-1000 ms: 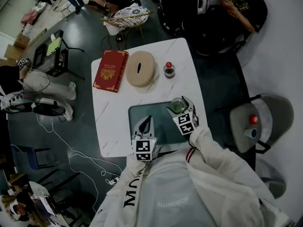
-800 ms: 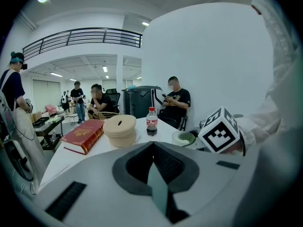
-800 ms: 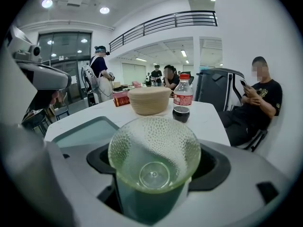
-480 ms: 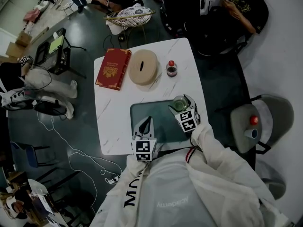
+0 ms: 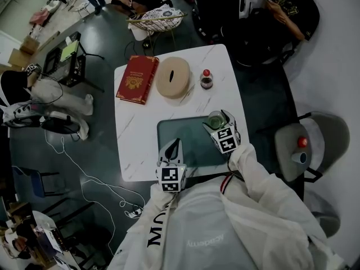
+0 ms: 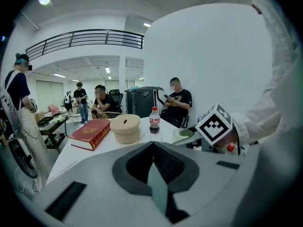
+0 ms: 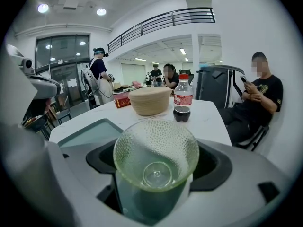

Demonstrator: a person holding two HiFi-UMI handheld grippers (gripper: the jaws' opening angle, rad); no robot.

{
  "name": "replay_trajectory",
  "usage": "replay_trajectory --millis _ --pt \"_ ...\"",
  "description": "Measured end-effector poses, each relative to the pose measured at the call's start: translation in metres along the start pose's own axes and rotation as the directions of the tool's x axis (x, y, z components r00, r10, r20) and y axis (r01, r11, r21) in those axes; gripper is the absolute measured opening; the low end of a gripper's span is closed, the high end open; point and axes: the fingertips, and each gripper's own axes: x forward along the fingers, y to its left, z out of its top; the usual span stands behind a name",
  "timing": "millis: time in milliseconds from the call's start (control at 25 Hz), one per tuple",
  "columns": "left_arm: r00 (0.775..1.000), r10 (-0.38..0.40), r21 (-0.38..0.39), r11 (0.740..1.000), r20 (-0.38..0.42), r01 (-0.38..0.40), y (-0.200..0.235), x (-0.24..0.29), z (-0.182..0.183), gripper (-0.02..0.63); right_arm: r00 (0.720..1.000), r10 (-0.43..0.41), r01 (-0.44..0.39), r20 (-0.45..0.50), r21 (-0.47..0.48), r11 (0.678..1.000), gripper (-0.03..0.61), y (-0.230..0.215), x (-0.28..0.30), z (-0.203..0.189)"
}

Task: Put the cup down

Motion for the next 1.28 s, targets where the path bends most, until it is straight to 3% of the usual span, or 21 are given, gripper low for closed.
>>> replay_trajectory --millis 680,1280 --pt "0.999 -0.023 0.015 1.0 0.038 0.022 0.005 -0.038 0.0 0.011 0.997 -0.073 0.073 0.006 -0.021 0.997 0.436 0.002 -0.029 0.003" --pt "0.995 -0.069 0.042 0.997 0.065 0.066 0.005 -0.08 -0.006 0.011 0.975 -0.207 0.204 0.087 0.038 0.978 0.434 0.02 -0.088 0.015"
